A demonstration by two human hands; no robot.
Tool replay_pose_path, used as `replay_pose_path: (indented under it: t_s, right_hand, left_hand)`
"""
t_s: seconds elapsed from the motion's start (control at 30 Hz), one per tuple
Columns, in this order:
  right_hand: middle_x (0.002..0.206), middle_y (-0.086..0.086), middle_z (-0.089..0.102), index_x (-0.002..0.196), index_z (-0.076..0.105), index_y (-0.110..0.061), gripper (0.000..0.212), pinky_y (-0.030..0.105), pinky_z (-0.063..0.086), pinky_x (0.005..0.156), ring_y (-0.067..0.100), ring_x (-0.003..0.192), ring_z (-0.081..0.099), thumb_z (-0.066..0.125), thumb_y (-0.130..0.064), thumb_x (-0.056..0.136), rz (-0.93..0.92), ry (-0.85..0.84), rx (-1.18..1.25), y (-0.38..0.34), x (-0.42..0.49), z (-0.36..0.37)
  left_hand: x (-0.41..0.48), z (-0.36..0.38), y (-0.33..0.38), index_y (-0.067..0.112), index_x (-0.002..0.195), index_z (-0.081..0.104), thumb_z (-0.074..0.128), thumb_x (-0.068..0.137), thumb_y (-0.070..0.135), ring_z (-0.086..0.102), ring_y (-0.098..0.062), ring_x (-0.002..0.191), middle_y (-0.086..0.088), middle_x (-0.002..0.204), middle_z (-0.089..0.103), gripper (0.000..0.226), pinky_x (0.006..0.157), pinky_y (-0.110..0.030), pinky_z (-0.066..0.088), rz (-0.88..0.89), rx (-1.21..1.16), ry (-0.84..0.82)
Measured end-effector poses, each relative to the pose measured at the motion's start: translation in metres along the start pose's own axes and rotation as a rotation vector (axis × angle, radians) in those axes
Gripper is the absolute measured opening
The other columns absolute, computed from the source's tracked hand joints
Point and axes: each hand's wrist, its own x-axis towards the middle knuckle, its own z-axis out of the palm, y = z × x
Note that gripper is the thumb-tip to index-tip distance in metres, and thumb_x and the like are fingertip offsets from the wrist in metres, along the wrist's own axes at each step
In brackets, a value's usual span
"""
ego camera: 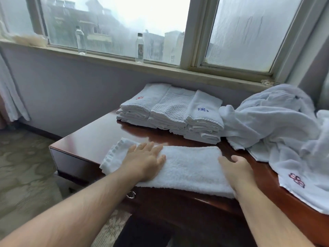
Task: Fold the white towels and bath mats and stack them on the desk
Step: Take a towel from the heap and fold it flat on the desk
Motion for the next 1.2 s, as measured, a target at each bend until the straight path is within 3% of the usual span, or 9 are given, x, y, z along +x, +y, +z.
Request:
replay_pose_path:
  t_s: [0.1, 0.17, 0.33, 0.57, 0.77, 0.9, 1.0, 1.1, 1.2]
  right_hand:
    - [0.105, 0.015, 0.07, 0.116, 0.062, 0.002, 0.053, 0.041, 0.058, 0.071, 0.034, 0.089, 0.069, 0.068, -0.043, 0.088, 0.32, -0.23, 0.503, -0.002, -0.008, -0.024]
    - [0.11, 0.022, 0.073, 0.118, 0.063, 0.002, 0.066, 0.045, 0.062, 0.073, 0.036, 0.097, 0.072, 0.061, -0.058, 0.091, 0.424, -0.415, 0.668, 0.0, -0.025, -0.03]
    - [0.115, 0.017, 0.074, 0.129, 0.063, -0.015, 0.077, 0.048, 0.051, 0.097, 0.034, 0.103, 0.073, 0.056, -0.076, 0.083, 0.271, -0.564, 0.662, 0.011, -0.059, -0.014]
    - [0.111, -0.001, 0.077, 0.12, 0.065, -0.018, 0.065, 0.04, 0.052, 0.096, 0.017, 0.103, 0.073, 0.086, -0.056, 0.071, 0.087, -0.277, 0.94, 0.003, -0.095, 0.028]
    - [0.097, -0.004, 0.078, 0.108, 0.069, -0.012, 0.045, 0.033, 0.055, 0.083, 0.012, 0.09, 0.075, 0.089, -0.033, 0.073, 0.157, -0.115, 0.949, -0.006, -0.083, 0.074]
    - [0.099, -0.005, 0.073, 0.115, 0.063, -0.012, 0.032, 0.03, 0.057, 0.079, 0.012, 0.091, 0.072, 0.076, -0.015, 0.086, 0.121, -0.006, 0.817, -0.011, -0.042, 0.075]
    - [0.09, -0.007, 0.078, 0.11, 0.068, -0.013, 0.028, 0.026, 0.059, 0.069, 0.009, 0.084, 0.075, 0.074, -0.01, 0.083, 0.005, -0.002, 0.766, -0.008, -0.022, 0.068]
    - [0.098, -0.006, 0.078, 0.115, 0.07, -0.009, 0.041, 0.035, 0.062, 0.082, 0.01, 0.091, 0.075, 0.078, -0.021, 0.077, -0.106, -0.045, 0.73, -0.01, -0.01, 0.061]
    - [0.109, -0.003, 0.076, 0.121, 0.068, -0.014, 0.053, 0.044, 0.058, 0.095, 0.014, 0.102, 0.073, 0.076, -0.031, 0.072, -0.235, -0.077, 0.706, -0.023, 0.001, 0.053]
  left_hand:
    - [-0.008, 0.0, 0.004, 0.039, 0.158, 0.013, 0.008, 0.097, 0.064, 0.006, -0.019, 0.155, 0.005, 0.169, 0.007, 0.066, 0.124, -0.048, 0.004, -0.002, -0.007, 0.003]
    - [-0.012, 0.0, 0.006, 0.038, 0.158, 0.012, 0.008, 0.097, 0.065, 0.006, -0.02, 0.155, 0.005, 0.169, 0.008, 0.067, 0.124, -0.048, 0.004, -0.009, -0.014, 0.0]
    - [-0.018, -0.001, 0.015, 0.036, 0.158, 0.013, 0.01, 0.097, 0.063, 0.009, -0.022, 0.154, 0.002, 0.168, 0.01, 0.066, 0.123, -0.049, 0.005, -0.005, -0.007, -0.005]
    - [-0.023, -0.003, 0.022, 0.035, 0.159, 0.012, 0.012, 0.098, 0.06, 0.006, -0.022, 0.154, 0.002, 0.169, 0.009, 0.065, 0.123, -0.051, 0.002, -0.059, -0.051, -0.015]
    - [-0.02, 0.0, 0.035, 0.033, 0.158, 0.014, 0.016, 0.1, 0.057, 0.006, -0.026, 0.154, -0.002, 0.168, 0.01, 0.063, 0.122, -0.053, 0.002, -0.115, -0.128, -0.05]
    - [-0.007, -0.008, 0.028, 0.034, 0.15, 0.032, 0.025, 0.096, 0.063, 0.031, -0.027, 0.139, -0.004, 0.155, 0.038, 0.061, 0.111, -0.053, 0.023, -0.094, -0.075, 0.015]
    - [0.002, -0.014, 0.015, 0.041, 0.15, 0.029, 0.032, 0.092, 0.072, 0.037, -0.025, 0.136, -0.001, 0.151, 0.044, 0.066, 0.11, -0.047, 0.025, -0.05, -0.097, 0.018]
    - [0.005, -0.016, 0.013, 0.042, 0.148, 0.033, 0.039, 0.092, 0.073, 0.04, -0.021, 0.136, 0.004, 0.15, 0.047, 0.065, 0.109, -0.039, 0.03, 0.032, -0.215, 0.019]
    - [0.012, -0.02, 0.013, 0.037, 0.126, 0.054, 0.052, 0.086, 0.075, 0.058, -0.015, 0.115, 0.011, 0.124, 0.063, 0.056, 0.099, -0.034, 0.044, 0.093, -0.404, 0.04]
